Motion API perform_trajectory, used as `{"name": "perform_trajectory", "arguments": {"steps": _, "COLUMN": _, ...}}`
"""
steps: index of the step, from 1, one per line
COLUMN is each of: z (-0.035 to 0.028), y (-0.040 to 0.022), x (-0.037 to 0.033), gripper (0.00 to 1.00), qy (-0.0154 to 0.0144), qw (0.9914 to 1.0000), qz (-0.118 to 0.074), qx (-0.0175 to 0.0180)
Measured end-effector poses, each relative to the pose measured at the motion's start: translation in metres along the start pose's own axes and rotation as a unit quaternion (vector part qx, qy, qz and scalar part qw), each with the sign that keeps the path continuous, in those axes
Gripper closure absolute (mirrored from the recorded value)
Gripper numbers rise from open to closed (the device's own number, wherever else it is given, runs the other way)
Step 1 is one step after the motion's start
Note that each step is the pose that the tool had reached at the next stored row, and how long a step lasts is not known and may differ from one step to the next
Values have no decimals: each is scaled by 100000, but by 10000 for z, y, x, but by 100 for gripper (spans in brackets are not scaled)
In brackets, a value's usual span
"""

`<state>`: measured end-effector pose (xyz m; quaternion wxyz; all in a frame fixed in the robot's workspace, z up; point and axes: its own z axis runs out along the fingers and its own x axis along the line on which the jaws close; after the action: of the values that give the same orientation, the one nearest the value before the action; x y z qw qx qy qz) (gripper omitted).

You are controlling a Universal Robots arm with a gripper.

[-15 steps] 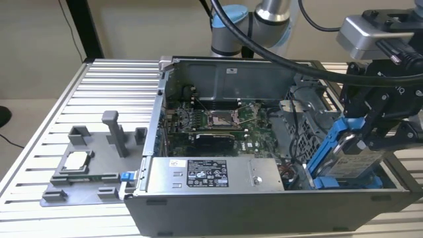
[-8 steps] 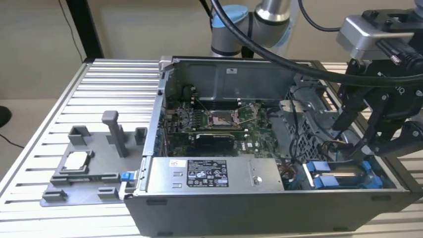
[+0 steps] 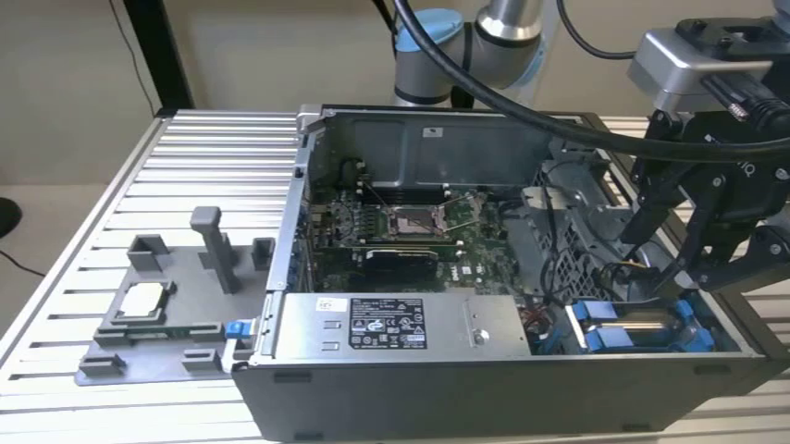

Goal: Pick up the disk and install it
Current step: 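Insert the first disk wire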

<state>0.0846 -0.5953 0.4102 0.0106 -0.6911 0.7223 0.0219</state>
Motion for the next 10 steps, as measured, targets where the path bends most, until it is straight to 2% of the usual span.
{"name": "perform_trajectory", "arguments": {"steps": 6, "z": 9, "y": -1, "x": 0, "gripper": 0, "qy": -71, "qw": 100000, "qz": -10, "qx": 111}}
{"name": "perform_trajectory", "arguments": {"steps": 10, "z": 33, "y": -2, "x": 1, "gripper": 0, "qy": -864, "qw": 99995, "qz": -40, "qx": 528}}
